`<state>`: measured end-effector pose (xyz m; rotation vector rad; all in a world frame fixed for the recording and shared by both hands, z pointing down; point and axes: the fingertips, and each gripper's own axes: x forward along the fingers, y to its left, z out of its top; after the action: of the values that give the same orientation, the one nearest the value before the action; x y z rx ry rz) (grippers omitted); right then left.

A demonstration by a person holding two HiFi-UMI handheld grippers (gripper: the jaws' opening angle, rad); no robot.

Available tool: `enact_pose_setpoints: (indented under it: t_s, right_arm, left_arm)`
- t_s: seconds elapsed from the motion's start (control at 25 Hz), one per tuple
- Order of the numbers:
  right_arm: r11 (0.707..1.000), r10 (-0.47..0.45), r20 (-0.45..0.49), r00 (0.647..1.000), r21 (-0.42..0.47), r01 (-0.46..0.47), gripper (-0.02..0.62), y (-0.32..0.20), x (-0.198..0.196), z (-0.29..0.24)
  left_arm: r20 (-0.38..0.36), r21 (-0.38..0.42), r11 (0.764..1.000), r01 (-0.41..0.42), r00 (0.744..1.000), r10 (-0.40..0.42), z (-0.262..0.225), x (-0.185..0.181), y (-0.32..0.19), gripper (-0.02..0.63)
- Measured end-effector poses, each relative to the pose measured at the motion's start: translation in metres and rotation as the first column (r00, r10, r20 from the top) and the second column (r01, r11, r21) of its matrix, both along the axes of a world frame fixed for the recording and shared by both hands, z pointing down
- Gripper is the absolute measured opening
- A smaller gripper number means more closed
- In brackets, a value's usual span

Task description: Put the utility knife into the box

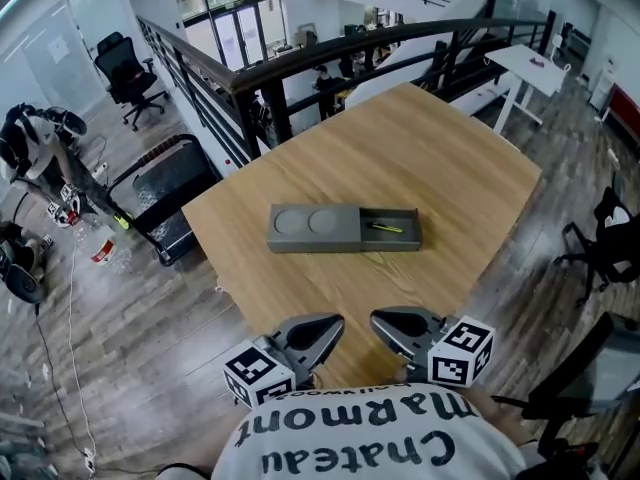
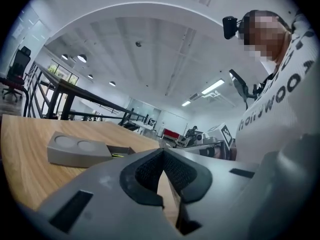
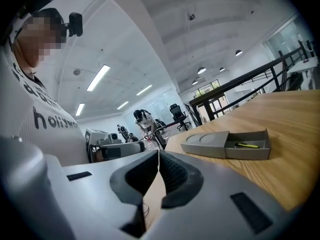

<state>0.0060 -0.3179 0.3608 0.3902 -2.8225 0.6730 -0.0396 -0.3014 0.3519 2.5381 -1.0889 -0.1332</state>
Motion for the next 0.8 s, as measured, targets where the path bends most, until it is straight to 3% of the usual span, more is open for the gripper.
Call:
enact_pose_setpoints:
  t_s: [0.36, 0.8]
  right_arm:
    - [0.997, -0.035, -0.067, 0.997, 0.070, 0.040, 0.011, 0.002, -0.007, 0.003]
    - [0.999, -0.020, -0.062, 0.998, 0.029, 0.021, 0.009, -0.001, -0.006, 0.007]
  left_arm:
    - [-0.003, -0.027, 0.999, 0.024, 1.000, -0.024, 0.007, -0.005, 0.000, 0.006]
    - [-0.007, -0.036, 0.999, 0.033, 0.999, -0.033, 0.013, -0.006, 0.001, 0.006]
